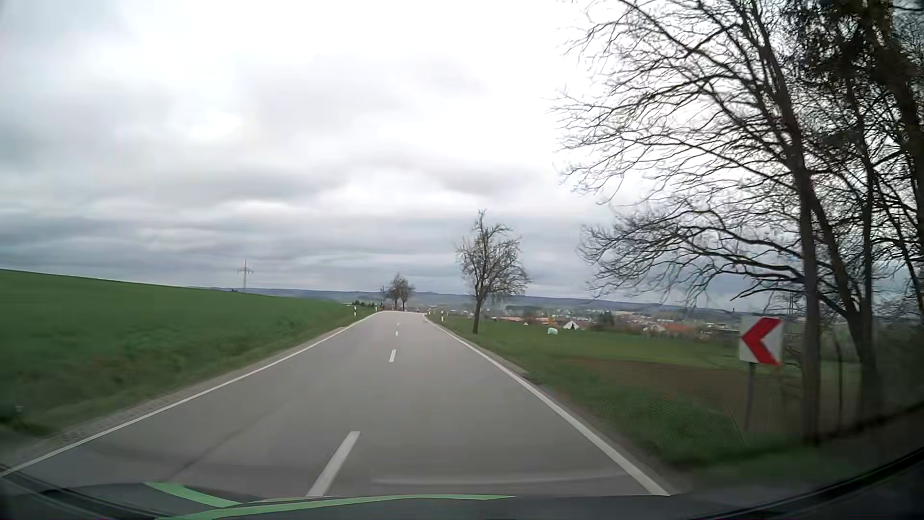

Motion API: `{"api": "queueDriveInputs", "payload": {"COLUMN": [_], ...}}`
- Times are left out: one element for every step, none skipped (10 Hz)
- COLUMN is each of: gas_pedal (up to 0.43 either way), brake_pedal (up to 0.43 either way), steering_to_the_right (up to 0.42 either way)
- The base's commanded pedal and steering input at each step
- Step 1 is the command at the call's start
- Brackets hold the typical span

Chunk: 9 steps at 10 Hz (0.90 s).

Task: Follow the waypoints while adhering to traffic rules and regulations

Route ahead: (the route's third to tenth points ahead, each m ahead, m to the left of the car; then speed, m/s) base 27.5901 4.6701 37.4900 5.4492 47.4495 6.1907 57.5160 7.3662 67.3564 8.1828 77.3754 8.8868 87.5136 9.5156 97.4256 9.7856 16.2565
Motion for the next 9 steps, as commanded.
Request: {"api": "queueDriveInputs", "payload": {"gas_pedal": [0.150,0.150,0.150,0.157,0.157,0.157,0.157,0.157,0.157], "brake_pedal": [0.000,0.000,0.000,0.000,0.000,0.000,0.000,0.000,0.000], "steering_to_the_right": [-0.030,-0.030,-0.027,-0.025,-0.023,-0.021,-0.018,-0.014,-0.013]}}
